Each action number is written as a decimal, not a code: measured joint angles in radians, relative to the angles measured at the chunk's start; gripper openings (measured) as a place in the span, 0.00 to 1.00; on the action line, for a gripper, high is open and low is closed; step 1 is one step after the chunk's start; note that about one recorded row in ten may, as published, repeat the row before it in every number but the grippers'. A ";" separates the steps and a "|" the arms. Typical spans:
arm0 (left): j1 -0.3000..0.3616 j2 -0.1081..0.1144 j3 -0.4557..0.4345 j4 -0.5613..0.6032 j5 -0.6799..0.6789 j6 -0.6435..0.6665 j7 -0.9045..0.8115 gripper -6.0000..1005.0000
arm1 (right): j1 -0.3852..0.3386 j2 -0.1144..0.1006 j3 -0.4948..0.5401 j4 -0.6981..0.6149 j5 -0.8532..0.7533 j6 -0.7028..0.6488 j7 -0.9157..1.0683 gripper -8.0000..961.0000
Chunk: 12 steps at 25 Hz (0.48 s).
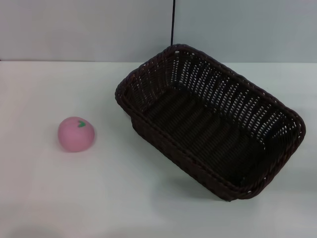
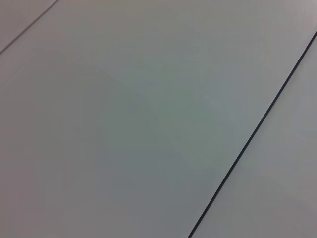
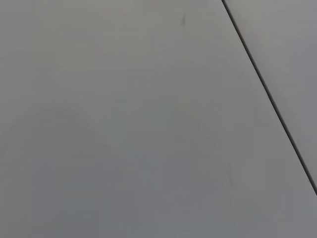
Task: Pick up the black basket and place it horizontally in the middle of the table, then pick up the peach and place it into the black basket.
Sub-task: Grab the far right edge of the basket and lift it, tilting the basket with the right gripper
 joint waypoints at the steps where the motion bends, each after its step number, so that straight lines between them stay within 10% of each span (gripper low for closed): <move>1: 0.000 0.000 0.000 0.000 0.000 0.000 0.000 0.26 | 0.000 0.000 0.000 0.000 0.000 0.000 0.000 0.80; 12: 0.001 -0.005 -0.002 -0.010 -0.003 -0.007 0.010 0.28 | -0.007 0.003 0.089 0.067 0.012 -0.002 0.006 0.80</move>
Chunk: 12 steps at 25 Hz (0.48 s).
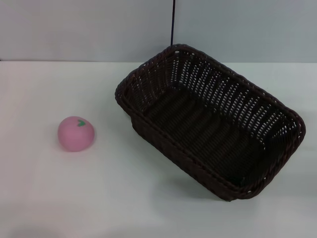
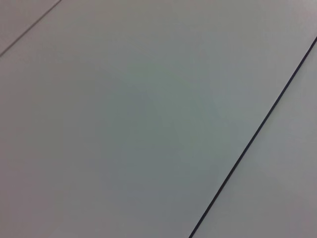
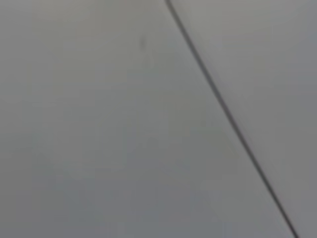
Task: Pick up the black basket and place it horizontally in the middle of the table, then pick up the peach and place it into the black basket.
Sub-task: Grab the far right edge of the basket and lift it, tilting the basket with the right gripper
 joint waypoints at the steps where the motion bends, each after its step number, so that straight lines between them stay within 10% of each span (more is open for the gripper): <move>1: 0.000 0.000 -0.001 0.000 0.000 -0.001 -0.002 0.29 | -0.002 0.000 0.031 0.016 0.000 -0.014 0.002 0.80; 8: 0.002 0.000 -0.001 -0.001 0.000 -0.022 -0.007 0.57 | 0.000 -0.008 0.046 -0.033 -0.039 -0.036 0.184 0.80; 12: 0.000 0.000 -0.001 -0.003 0.000 -0.041 -0.008 0.60 | 0.022 -0.033 -0.157 -0.357 -0.181 -0.049 0.559 0.80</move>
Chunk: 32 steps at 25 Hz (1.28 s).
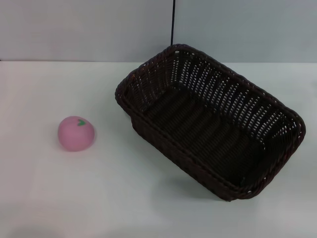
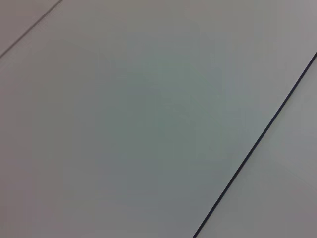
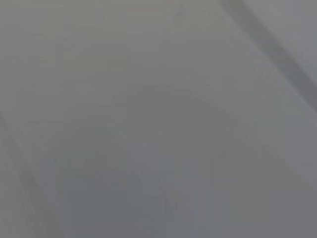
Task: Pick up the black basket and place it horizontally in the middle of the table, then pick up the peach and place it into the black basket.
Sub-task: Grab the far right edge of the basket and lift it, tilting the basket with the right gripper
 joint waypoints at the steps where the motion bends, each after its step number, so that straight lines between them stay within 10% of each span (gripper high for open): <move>1: -0.001 0.000 0.000 -0.001 0.000 -0.002 0.000 0.60 | 0.005 -0.012 -0.046 -0.069 -0.032 -0.003 0.093 0.80; 7: -0.010 0.002 0.000 -0.002 0.001 -0.008 -0.001 0.60 | 0.055 -0.104 -0.203 -0.361 -0.233 -0.131 0.469 0.81; 15: -0.017 0.001 0.000 -0.002 0.003 -0.015 -0.001 0.60 | 0.154 -0.136 -0.206 -0.657 -0.437 -0.207 0.735 0.82; 25: -0.018 0.000 0.003 -0.002 0.005 -0.022 -0.001 0.60 | 0.365 -0.195 -0.303 -0.695 -0.814 -0.292 0.949 0.83; 32: -0.023 0.000 0.008 -0.011 0.007 -0.025 -0.001 0.60 | 0.453 -0.199 -0.449 -0.668 -0.991 -0.304 0.976 0.83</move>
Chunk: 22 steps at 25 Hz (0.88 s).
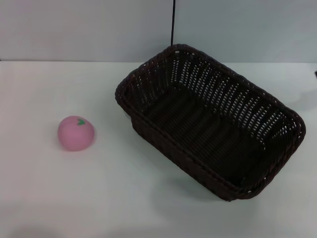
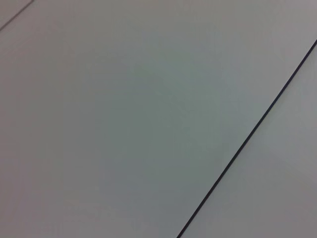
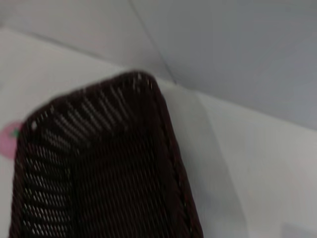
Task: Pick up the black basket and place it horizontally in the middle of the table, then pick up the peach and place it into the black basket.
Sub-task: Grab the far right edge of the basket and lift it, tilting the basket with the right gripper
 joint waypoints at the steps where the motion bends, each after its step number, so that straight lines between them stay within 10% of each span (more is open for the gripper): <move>1: 0.000 0.000 0.000 -0.001 0.000 0.000 0.000 0.60 | 0.004 0.002 -0.025 0.006 -0.006 0.008 0.002 0.83; 22: 0.005 -0.002 0.015 -0.004 0.001 -0.004 -0.002 0.60 | 0.002 0.088 -0.166 0.200 -0.015 0.197 -0.078 0.83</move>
